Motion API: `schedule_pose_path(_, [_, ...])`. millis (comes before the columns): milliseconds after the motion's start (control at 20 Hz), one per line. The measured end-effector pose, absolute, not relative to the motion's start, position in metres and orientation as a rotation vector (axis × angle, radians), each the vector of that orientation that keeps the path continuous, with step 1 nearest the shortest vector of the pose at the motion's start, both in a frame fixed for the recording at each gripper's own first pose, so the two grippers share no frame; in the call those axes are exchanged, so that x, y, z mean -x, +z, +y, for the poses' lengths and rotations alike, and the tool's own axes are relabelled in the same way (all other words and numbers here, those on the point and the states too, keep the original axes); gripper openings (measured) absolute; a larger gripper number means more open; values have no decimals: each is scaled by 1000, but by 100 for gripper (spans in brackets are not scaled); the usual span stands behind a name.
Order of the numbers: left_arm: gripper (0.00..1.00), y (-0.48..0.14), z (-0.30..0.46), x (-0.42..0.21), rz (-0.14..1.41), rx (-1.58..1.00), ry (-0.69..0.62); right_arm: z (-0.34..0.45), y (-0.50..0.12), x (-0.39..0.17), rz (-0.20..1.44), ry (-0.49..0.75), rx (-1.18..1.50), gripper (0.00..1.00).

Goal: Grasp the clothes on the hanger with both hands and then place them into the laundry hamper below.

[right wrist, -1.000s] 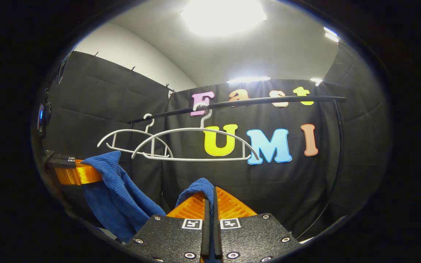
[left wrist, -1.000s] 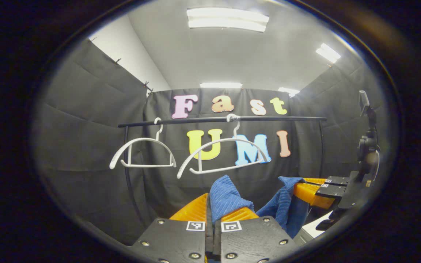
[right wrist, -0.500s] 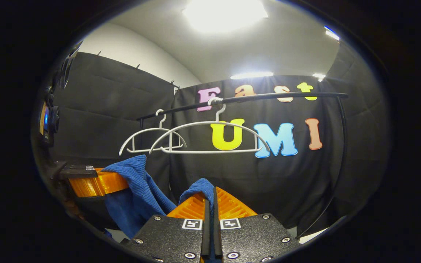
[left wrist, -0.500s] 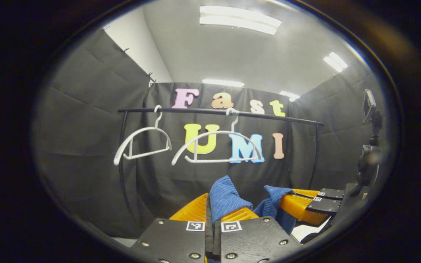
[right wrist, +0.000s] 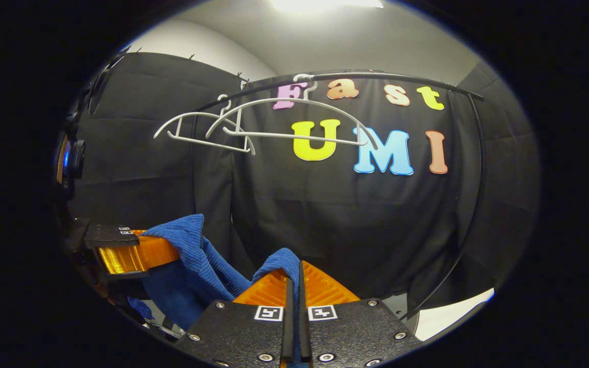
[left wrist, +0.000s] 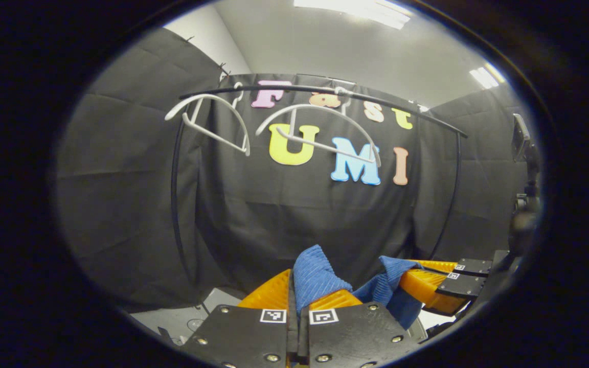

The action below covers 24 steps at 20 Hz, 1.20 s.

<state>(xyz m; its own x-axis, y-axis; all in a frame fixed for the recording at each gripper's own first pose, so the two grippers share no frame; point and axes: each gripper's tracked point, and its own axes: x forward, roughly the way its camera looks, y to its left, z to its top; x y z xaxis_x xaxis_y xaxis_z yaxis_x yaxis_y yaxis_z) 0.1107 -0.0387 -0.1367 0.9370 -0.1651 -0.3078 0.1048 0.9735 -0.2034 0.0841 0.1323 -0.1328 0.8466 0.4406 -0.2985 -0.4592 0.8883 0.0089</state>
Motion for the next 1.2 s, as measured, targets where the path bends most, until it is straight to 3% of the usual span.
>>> schedule_pose_path(100, [1,-156,-35,-108,360,187,-126,131,-151,-83,331,474,86,4])
schedule_pose_path(150, [6,-166,-34,-107,376,184,-120,129,-160,-84,347,474,98,4])
schedule_pose_path(250, [1,-186,-31,-101,415,173,-111,126,-179,-80,384,477,122,4])
schedule_pose_path(350, [6,-209,-31,-91,463,167,-102,122,-201,-73,435,476,143,4])
schedule_pose_path(400, [1,-222,-28,-86,486,162,-97,119,-213,-69,463,469,152,4])
schedule_pose_path(1050, [0,-344,-31,-35,771,27,-94,97,-318,-43,724,464,220,5])
schedule_pose_path(1100, [6,-350,-31,-29,788,20,-96,94,-324,-36,745,465,226,5])
schedule_pose_path(1200, [6,-364,-31,-20,826,15,-99,89,-334,-28,779,466,238,6])
